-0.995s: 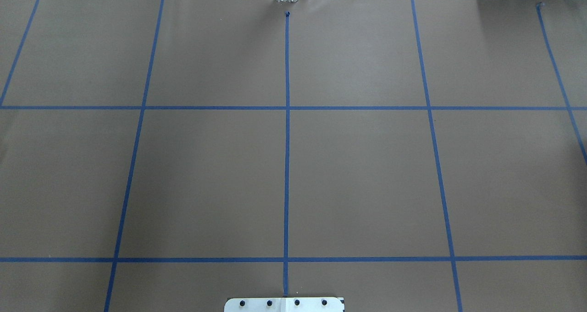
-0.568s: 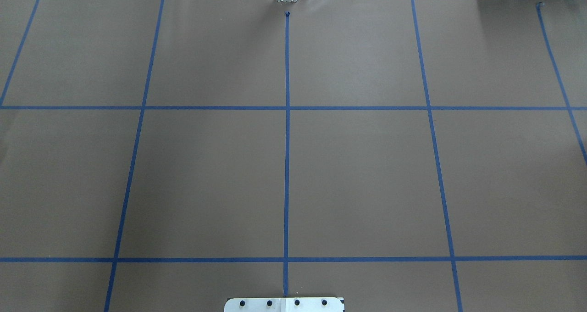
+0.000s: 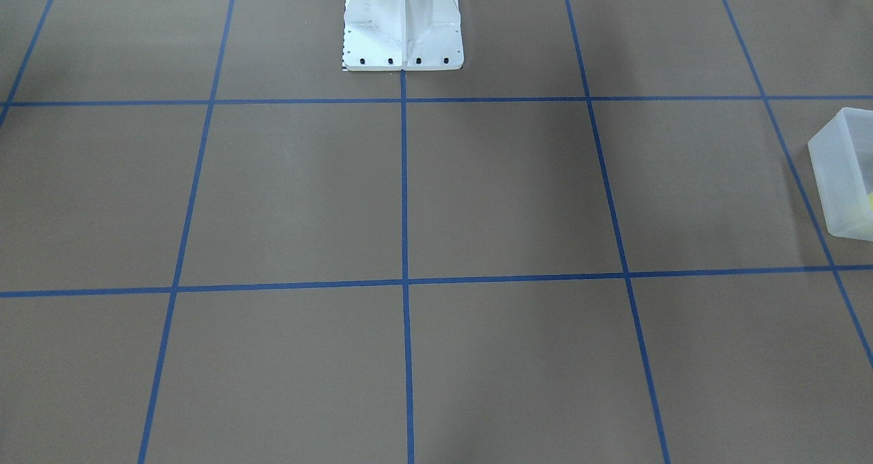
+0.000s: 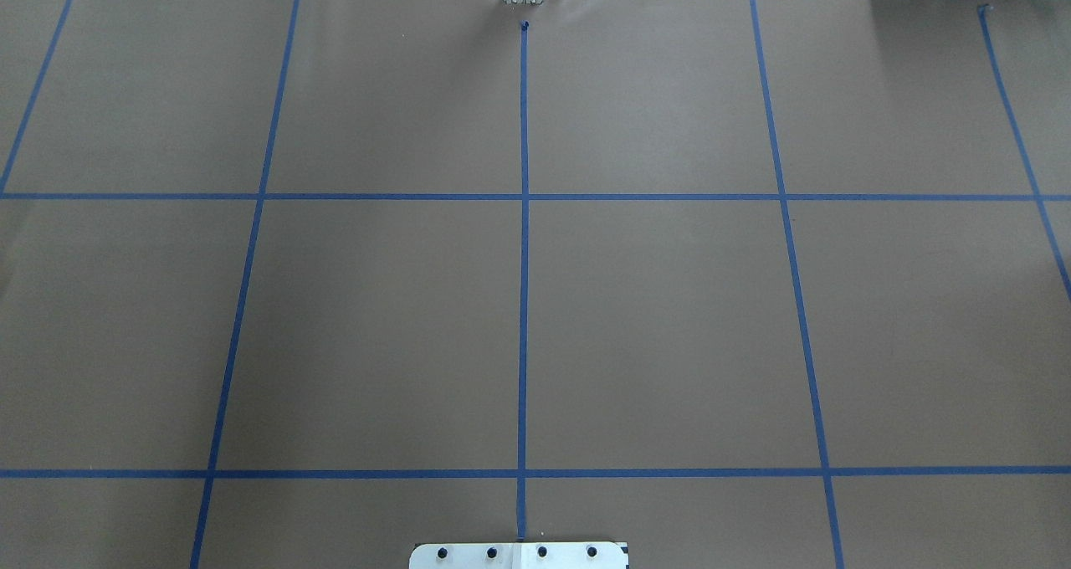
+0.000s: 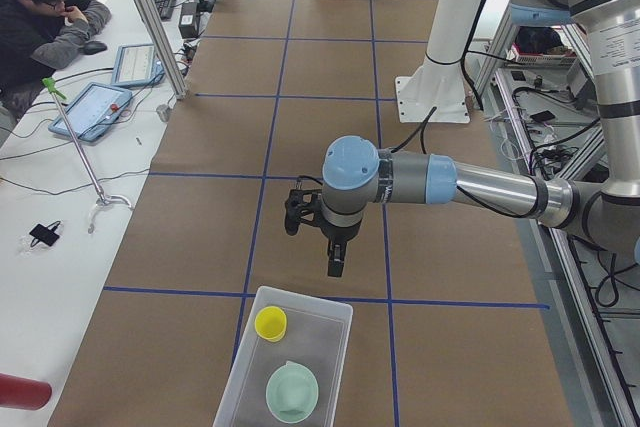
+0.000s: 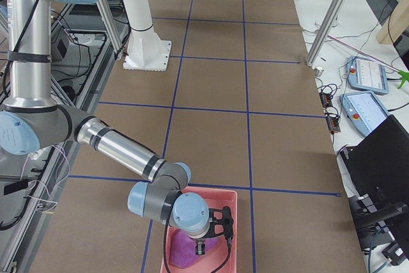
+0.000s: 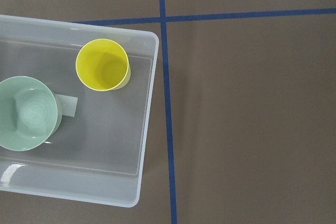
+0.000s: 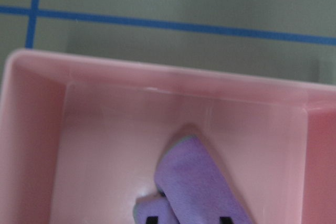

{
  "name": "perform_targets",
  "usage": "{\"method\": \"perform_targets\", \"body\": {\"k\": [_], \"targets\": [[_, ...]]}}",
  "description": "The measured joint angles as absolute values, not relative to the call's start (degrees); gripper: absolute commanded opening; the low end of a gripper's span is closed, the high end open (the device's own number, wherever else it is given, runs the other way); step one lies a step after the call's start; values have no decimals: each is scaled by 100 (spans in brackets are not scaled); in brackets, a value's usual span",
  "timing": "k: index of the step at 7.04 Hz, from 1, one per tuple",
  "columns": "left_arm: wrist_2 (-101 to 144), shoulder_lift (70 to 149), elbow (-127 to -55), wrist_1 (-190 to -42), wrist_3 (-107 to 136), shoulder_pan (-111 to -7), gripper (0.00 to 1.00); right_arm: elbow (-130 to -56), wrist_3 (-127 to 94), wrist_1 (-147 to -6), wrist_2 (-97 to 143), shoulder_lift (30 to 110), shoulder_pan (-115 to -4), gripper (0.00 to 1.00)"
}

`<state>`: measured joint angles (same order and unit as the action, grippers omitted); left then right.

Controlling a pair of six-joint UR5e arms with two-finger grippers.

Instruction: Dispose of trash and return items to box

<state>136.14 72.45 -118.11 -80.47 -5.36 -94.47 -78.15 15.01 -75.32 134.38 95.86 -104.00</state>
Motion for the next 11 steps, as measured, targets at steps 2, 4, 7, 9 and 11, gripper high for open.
{"method": "perform_targets", "body": {"k": [2, 4, 7, 9, 11], "targets": [[13614, 7213, -11807, -8034, -536, -9448, 99, -8830, 164, -7716, 13544, 9623, -10071, 100], [13609, 7199, -11804, -8026, -536, -9448, 99, -9790, -907, -8139, 13510, 9651, -9438, 100], [13607, 7135, -11808, -8024, -536, -9448, 99, -10872, -984, -8931, 13050, 10033, -8741, 100], [13613, 7051, -11800, -7990, -536, -9450, 99, -10966, -644, -9017, 12933, 10398, -8666, 100], [13572, 6900, -11781, -7946, -536, -9456, 99, -10937, -595, -8999, 12971, 10610, -8659, 100]]}}
